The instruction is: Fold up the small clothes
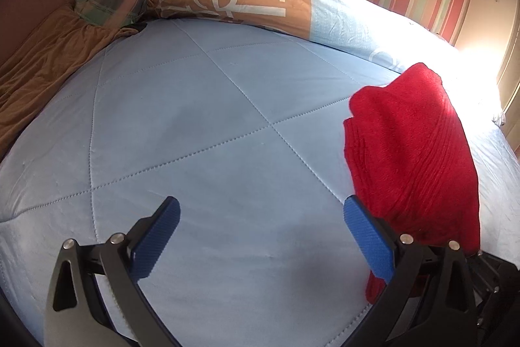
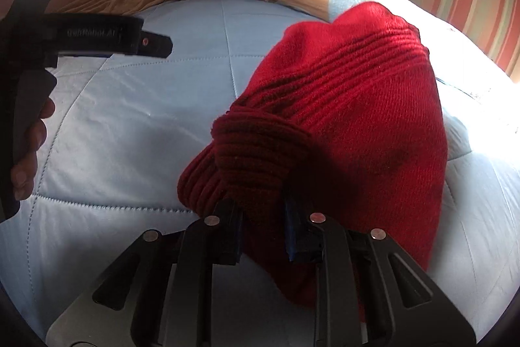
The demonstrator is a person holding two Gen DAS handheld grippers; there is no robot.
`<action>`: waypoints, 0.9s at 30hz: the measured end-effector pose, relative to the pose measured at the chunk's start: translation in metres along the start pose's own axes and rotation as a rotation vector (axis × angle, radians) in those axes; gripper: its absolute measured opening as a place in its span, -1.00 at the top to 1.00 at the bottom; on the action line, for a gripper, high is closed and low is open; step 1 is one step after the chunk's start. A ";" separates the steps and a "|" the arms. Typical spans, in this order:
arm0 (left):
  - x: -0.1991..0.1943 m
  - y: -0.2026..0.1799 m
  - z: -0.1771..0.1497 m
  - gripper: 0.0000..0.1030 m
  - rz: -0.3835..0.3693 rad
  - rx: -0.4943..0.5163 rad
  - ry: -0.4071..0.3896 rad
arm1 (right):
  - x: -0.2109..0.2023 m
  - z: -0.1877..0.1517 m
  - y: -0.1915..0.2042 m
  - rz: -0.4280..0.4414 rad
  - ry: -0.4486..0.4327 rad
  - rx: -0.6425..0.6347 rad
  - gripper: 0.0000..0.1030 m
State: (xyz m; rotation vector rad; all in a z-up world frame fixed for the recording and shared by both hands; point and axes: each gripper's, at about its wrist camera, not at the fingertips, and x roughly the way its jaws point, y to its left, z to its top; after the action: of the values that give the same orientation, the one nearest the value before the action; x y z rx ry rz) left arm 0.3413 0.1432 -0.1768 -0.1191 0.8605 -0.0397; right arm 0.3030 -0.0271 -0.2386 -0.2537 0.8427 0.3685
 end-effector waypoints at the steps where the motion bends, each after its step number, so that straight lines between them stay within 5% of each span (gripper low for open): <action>1: 0.000 -0.001 -0.001 -0.97 -0.010 -0.006 0.007 | 0.004 -0.001 -0.002 0.009 0.004 0.019 0.61; 21: 0.048 -0.064 0.026 -0.97 -0.186 0.046 0.090 | -0.017 -0.011 -0.015 0.039 -0.037 0.027 0.47; 23: 0.056 -0.068 0.026 -0.96 -0.236 0.042 0.110 | -0.032 -0.015 -0.020 0.035 -0.057 0.031 0.38; 27: 0.061 -0.081 0.030 -0.96 -0.304 0.054 0.114 | -0.068 -0.026 -0.038 0.035 -0.116 0.085 -0.32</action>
State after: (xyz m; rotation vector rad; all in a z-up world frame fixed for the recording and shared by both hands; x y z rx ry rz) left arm 0.4044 0.0607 -0.1938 -0.1983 0.9487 -0.3572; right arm 0.2600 -0.0852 -0.2007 -0.1372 0.7471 0.3756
